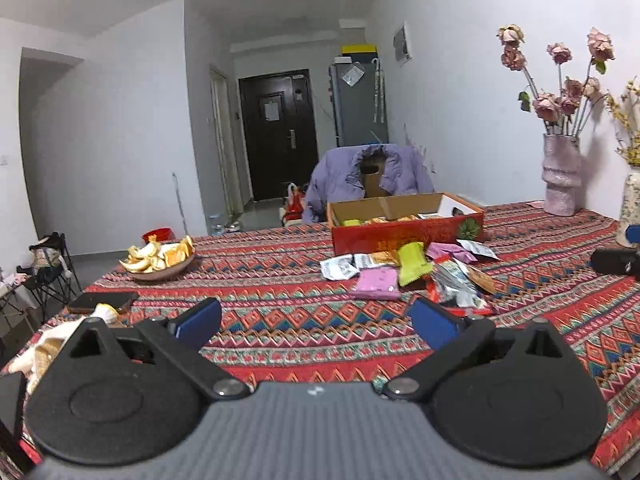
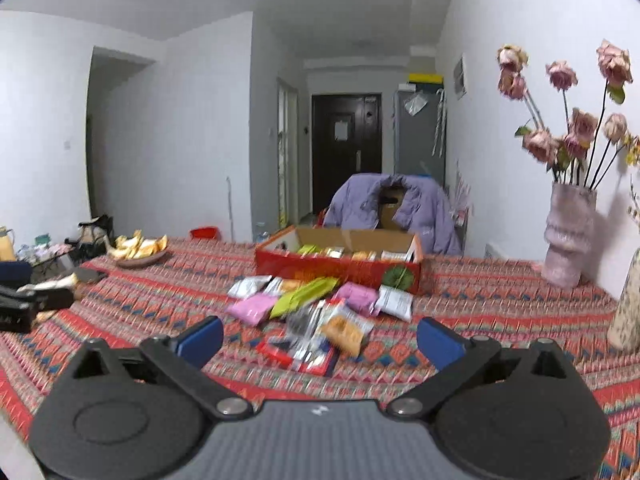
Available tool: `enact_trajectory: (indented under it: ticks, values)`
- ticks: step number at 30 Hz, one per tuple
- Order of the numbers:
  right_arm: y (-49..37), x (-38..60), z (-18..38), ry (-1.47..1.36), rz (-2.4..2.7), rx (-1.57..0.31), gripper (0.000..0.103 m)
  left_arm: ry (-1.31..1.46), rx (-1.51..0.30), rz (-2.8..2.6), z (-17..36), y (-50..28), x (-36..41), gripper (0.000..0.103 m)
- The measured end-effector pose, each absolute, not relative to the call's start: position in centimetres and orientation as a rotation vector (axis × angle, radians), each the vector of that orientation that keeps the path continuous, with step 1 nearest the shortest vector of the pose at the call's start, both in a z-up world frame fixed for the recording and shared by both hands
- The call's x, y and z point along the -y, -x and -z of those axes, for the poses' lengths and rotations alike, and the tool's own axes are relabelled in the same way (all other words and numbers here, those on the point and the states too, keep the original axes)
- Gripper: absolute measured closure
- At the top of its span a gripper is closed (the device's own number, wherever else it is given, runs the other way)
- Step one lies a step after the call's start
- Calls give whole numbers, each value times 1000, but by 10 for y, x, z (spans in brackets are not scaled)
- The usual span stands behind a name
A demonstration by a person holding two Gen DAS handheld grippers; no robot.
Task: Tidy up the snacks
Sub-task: 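Withdraw both tools from the box back toward the snack pile, then grasp a white snack packet with the left tool while the right tool grasps a pumpkin-seed cracker packet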
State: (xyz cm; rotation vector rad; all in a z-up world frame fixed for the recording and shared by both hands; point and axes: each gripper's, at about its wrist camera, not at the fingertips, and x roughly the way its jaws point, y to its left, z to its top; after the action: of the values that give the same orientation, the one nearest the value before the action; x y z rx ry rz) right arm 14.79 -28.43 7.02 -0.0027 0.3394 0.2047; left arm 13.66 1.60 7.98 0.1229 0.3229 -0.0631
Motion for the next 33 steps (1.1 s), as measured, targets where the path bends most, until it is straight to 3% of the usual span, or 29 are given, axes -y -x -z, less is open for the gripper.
enact_trajectory:
  ticks: [19,33]
  values:
    - [-161,277,-61,-27,-202,-398,0,-82,-375,46,-75,-165,-20,0]
    - [-288,306,-65,-224,-234,-493,0,-57,-486,68,-78,-317,-14,0]
